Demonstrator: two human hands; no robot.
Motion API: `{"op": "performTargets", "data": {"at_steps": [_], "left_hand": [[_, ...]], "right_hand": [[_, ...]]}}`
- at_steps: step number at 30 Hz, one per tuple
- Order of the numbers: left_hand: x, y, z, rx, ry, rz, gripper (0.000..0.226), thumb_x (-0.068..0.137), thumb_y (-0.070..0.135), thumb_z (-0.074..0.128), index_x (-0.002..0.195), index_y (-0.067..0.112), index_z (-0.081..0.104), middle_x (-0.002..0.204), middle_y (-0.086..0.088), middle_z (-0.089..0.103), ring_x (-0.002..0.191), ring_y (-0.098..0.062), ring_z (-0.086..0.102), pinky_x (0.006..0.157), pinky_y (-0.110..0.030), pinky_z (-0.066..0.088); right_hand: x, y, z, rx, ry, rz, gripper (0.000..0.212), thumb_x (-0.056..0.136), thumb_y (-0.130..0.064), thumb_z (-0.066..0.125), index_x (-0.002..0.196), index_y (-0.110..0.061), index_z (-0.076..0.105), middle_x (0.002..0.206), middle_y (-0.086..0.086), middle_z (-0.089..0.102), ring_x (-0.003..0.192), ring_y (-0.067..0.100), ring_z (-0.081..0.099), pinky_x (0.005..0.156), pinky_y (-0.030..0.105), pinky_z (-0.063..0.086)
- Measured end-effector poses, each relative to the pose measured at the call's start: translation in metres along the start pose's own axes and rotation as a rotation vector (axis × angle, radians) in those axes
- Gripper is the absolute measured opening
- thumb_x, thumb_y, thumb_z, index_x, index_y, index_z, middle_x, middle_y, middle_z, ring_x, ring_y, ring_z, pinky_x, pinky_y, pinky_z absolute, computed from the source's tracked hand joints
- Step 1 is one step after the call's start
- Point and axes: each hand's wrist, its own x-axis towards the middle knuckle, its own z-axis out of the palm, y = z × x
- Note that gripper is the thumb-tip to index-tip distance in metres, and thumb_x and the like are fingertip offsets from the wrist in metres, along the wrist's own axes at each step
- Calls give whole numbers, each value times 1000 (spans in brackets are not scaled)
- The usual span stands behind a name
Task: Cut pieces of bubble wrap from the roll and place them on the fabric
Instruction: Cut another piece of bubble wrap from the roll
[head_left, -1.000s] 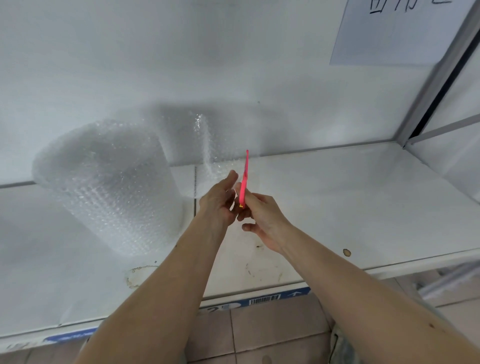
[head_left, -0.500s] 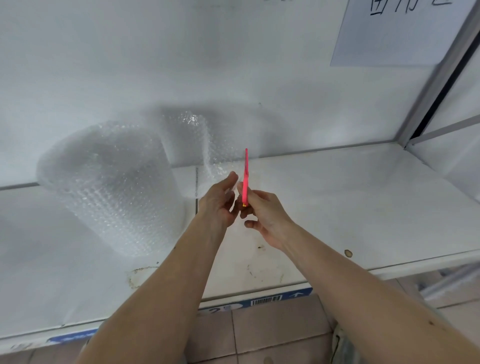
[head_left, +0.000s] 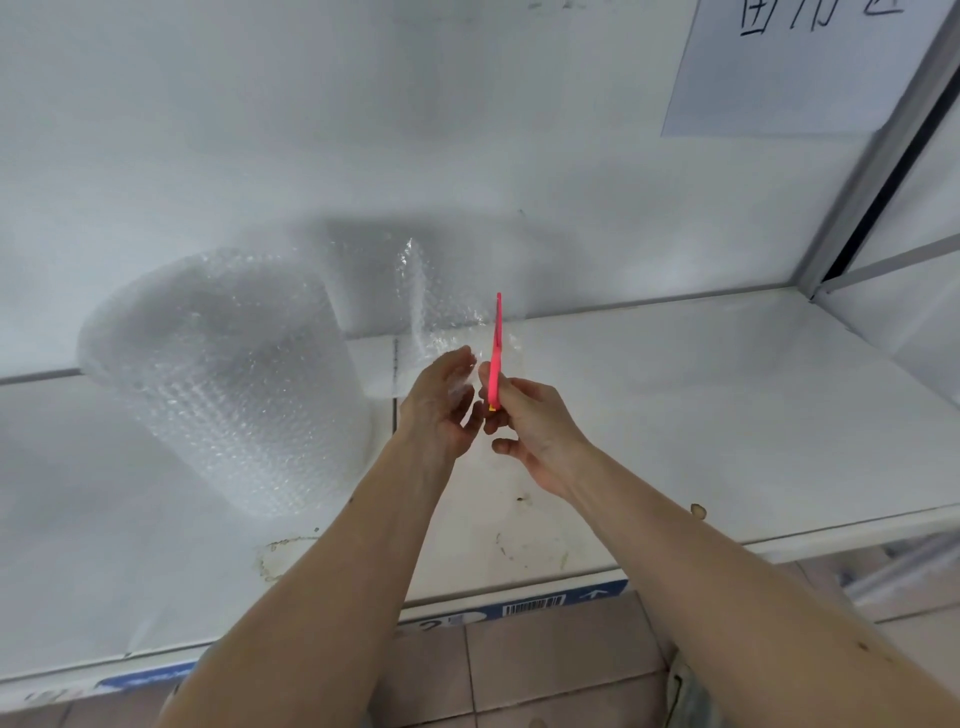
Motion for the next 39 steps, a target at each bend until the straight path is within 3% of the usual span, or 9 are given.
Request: {"op": "performTargets", "data": {"at_steps": [3, 8, 19, 23, 28, 30, 33, 36, 39], "left_hand": [[-1, 2, 2, -6, 2, 22, 33, 70, 33, 86, 95, 16, 73, 100, 6, 75, 109, -12, 62, 93, -33, 52], [4, 2, 3, -17, -57, -29, 20, 82, 28, 77, 80, 11, 66, 77, 1, 67, 75, -13, 64, 66, -27, 50], [7, 2, -1, 16, -69, -1, 17, 85, 26, 74, 86, 11, 66, 63, -1, 68, 70, -15, 64, 63, -30, 46], [4, 1, 0, -10, -38, -6, 14, 83, 19, 76, 78, 12, 65, 48, 2, 63, 49, -10, 64, 61, -28, 47], [3, 1, -1, -28, -38, 5, 12, 81, 14, 77, 79, 11, 66, 53, 1, 63, 60, -10, 64, 71, -28, 49], [3, 3, -1, -40, -59, 17, 10, 80, 15, 76, 83, 11, 68, 64, 0, 62, 69, -12, 64, 72, -30, 49], [5, 5, 0, -69, -51, 19, 26, 75, 25, 83, 96, 11, 73, 84, 0, 64, 92, -15, 65, 89, -35, 53], [8, 4, 0, -68, -1, 9, 40, 70, 22, 87, 105, 10, 71, 87, -2, 62, 100, -18, 66, 83, -37, 54], [10, 2, 0, -82, -8, -8, 42, 68, 20, 88, 105, 10, 70, 78, -1, 59, 92, -18, 63, 79, -35, 54]], "right_hand": [[-1, 3, 0, -6, -18, -9, 40, 87, -50, 67, 77, -11, 62, 77, 5, 57, 63, 14, 51, 56, 28, 41], [-2, 5, 1, -20, -29, 0, 41, 87, -53, 66, 72, -15, 63, 75, 2, 58, 64, 15, 53, 56, 27, 42], [0, -1, 4, 11, -29, -9, 39, 86, -51, 68, 71, -15, 63, 70, 3, 58, 61, 15, 51, 58, 29, 41], [0, -5, 2, 32, -19, 3, 39, 85, -51, 69, 64, -18, 64, 66, -1, 57, 61, 15, 50, 60, 30, 41], [2, -5, 3, 29, -12, -6, 39, 85, -50, 69, 70, -15, 61, 67, -1, 57, 60, 14, 51, 59, 30, 42], [1, -4, 4, 23, -14, 2, 39, 85, -50, 69, 73, -14, 61, 71, 1, 57, 60, 14, 50, 59, 30, 41], [-1, -1, 6, 11, -23, 10, 39, 86, -49, 69, 75, -12, 62, 71, 1, 56, 59, 13, 50, 58, 29, 40], [-2, 0, 7, -3, -40, 24, 39, 86, -51, 68, 72, -15, 63, 67, -1, 55, 60, 13, 50, 59, 29, 40], [-3, -3, 6, 7, -44, 36, 40, 85, -53, 68, 66, -18, 64, 65, -2, 55, 61, 14, 51, 61, 30, 41]]}}
